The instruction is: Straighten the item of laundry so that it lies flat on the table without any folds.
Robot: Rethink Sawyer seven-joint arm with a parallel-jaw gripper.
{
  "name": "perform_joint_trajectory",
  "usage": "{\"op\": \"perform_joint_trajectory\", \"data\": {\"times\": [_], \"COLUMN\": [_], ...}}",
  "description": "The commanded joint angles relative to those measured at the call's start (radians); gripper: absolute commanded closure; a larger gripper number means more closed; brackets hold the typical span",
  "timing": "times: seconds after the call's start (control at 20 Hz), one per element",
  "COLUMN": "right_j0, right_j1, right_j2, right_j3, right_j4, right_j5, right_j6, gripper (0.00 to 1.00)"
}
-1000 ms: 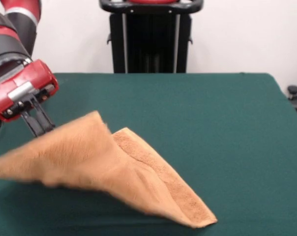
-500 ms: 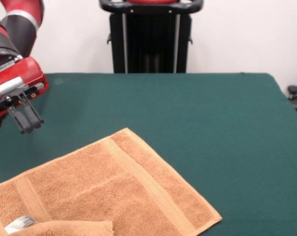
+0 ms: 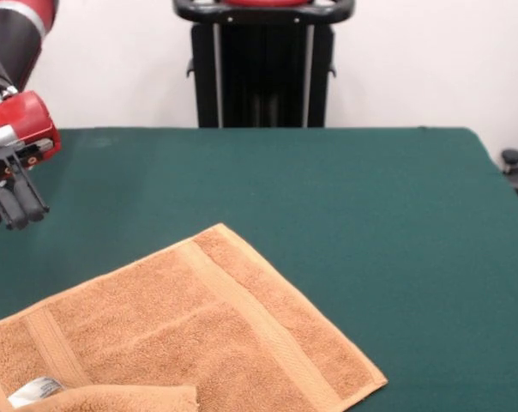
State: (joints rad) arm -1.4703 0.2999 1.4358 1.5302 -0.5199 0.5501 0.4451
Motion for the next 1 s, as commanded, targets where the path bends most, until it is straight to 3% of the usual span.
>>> {"op": "perform_joint_trajectory", "data": {"times": [0.05, 0.3, 0.75, 1.0], "right_j0": [0.136, 0.230, 0.297, 0.383], "right_j1": [-0.074, -0.173, -0.236, -0.293], "right_j2": [-0.181, -0.283, -0.363, -0.471], "right_j3": [-0.156, -0.206, -0.235, -0.312], "right_j4": [-0.011, 0.025, 0.052, 0.052], "right_j5": [0.117, 0.248, 0.328, 0.462], "right_j6": [-0.037, 0.023, 0.065, 0.104], "gripper": [1.00, 1.00, 1.00, 1.00]}}
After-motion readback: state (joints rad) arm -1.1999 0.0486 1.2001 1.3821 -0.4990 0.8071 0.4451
